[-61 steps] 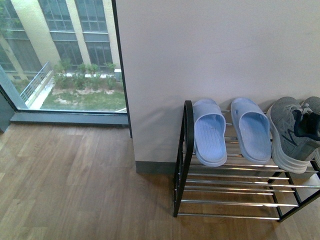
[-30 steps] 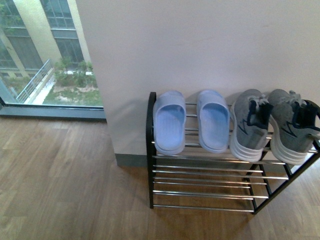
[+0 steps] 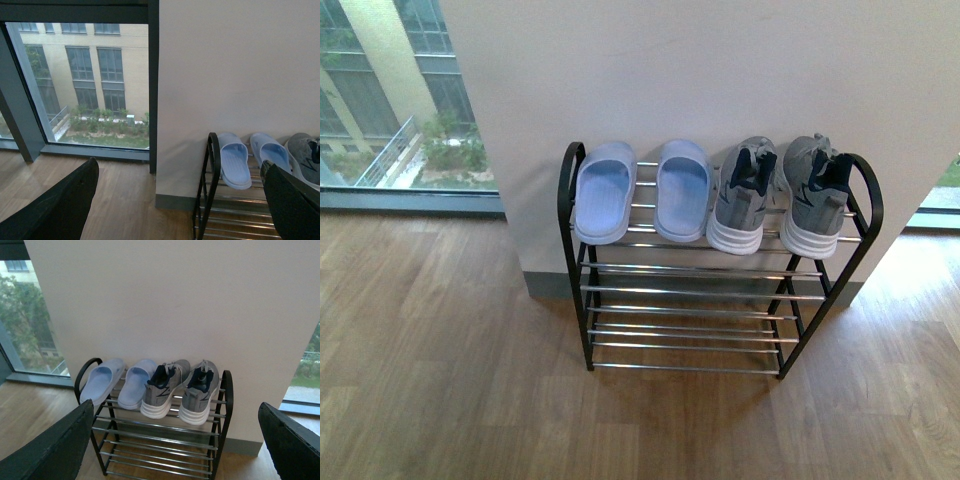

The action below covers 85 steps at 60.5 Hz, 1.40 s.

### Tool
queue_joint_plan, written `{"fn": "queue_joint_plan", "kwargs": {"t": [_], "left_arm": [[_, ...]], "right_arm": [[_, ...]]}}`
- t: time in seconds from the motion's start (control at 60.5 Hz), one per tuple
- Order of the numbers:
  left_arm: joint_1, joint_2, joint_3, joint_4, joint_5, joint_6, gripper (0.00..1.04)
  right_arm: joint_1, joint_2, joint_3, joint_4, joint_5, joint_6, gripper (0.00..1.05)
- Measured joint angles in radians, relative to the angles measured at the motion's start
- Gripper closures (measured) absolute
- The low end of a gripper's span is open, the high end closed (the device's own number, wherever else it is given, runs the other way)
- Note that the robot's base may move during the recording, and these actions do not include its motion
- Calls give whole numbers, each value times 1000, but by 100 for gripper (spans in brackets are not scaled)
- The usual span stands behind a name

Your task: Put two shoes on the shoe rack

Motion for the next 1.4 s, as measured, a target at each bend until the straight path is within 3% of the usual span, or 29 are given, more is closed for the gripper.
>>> {"fn": "queue_joint_plan", "kwargs": {"t": [1.404], "left_arm": [[0, 0, 0, 0, 0, 0, 9]], "right_arm": [[0, 0, 0, -1, 0, 0, 9]]}}
